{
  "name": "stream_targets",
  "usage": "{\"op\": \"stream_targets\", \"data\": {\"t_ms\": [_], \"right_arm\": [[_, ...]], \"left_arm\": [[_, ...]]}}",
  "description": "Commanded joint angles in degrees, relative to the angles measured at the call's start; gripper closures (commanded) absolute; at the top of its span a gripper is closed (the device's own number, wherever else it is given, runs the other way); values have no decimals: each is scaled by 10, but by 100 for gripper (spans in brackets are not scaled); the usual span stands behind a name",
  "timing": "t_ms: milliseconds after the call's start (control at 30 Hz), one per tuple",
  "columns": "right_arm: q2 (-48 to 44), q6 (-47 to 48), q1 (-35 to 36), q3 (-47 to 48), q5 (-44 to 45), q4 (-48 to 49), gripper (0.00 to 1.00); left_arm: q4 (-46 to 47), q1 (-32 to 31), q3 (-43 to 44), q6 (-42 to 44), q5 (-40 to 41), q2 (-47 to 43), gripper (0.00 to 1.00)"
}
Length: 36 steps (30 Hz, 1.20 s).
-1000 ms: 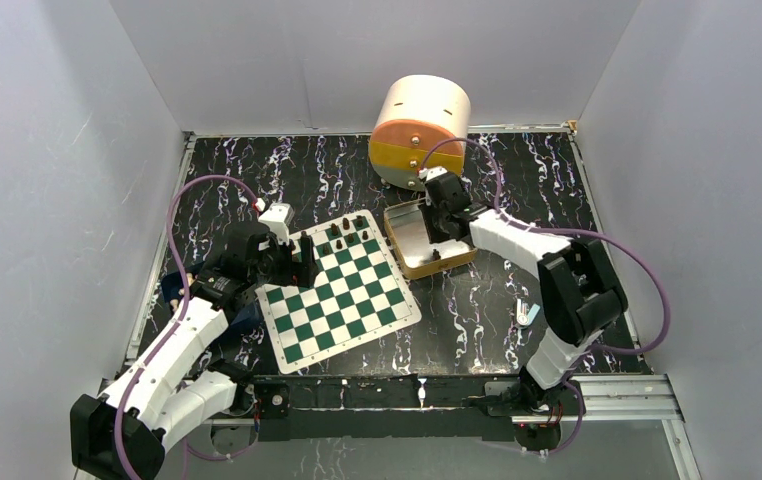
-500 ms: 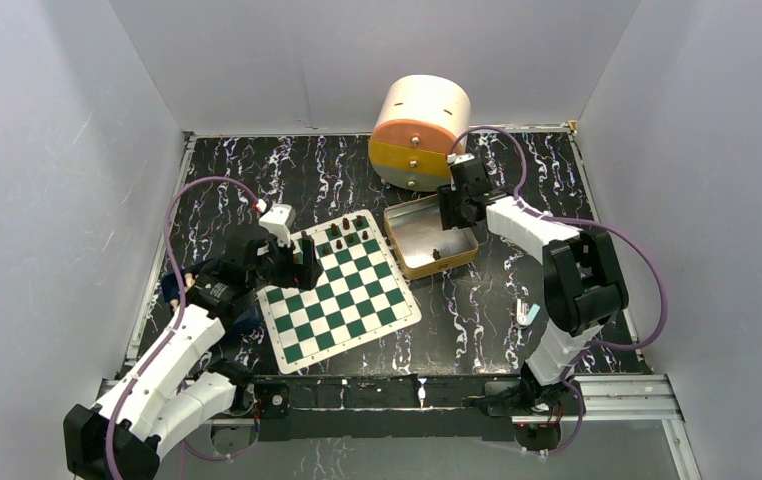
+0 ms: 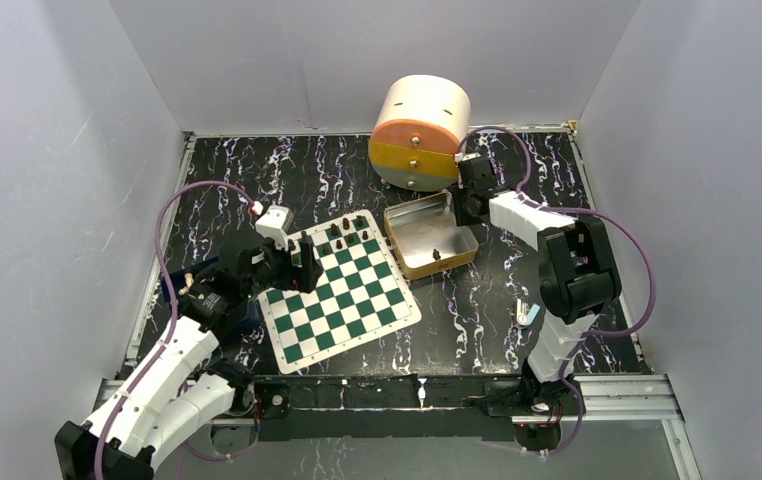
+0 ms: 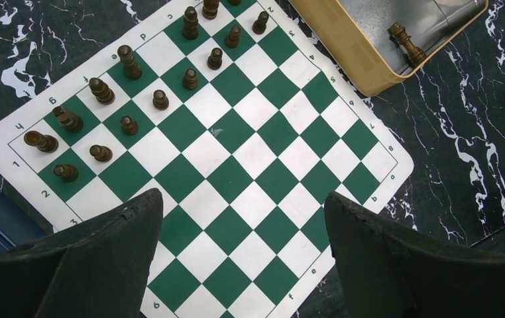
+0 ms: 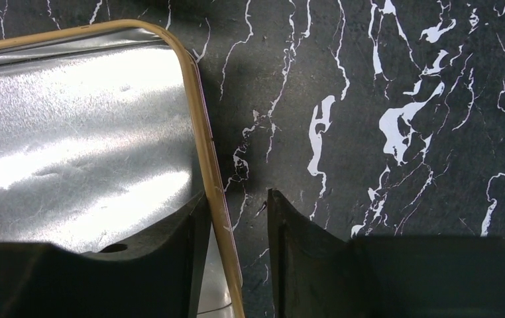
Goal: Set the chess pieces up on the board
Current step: Adjust the storage box at the center of the board.
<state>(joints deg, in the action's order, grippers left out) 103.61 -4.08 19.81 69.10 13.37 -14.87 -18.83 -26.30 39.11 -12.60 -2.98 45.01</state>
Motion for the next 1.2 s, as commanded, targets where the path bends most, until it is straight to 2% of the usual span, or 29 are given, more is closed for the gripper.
{"op": "stream_targets", "data": {"t_ms": [0,167,333,433,633,900,967,1167], "right_arm": [[-11,-12,-3,10,3,22,58],[-18,-31,-4,5,13,-3,65],[-23,-75,-5,2,50,-56,76],[-35,-113,-4,-9,88,-90,79],[-73,-197,-4,-35,128,-141,78],[-118,-294,-4,-79,153,-142,76],[-135,-311,-4,-85,134,-143,71],[-159,-223,-3,-68,82,-150,59]], "left_arm": [[8,-5,-1,1,14,-9,12],[6,-5,-1,-1,16,-11,13],[12,-6,-3,-5,14,-21,13],[15,-7,-3,-5,7,-24,13],[16,-10,-5,-5,5,-35,13],[17,-18,-7,-9,12,-34,13],[16,-19,-6,-10,13,-33,12],[16,-19,-5,-4,12,-35,13]]}}
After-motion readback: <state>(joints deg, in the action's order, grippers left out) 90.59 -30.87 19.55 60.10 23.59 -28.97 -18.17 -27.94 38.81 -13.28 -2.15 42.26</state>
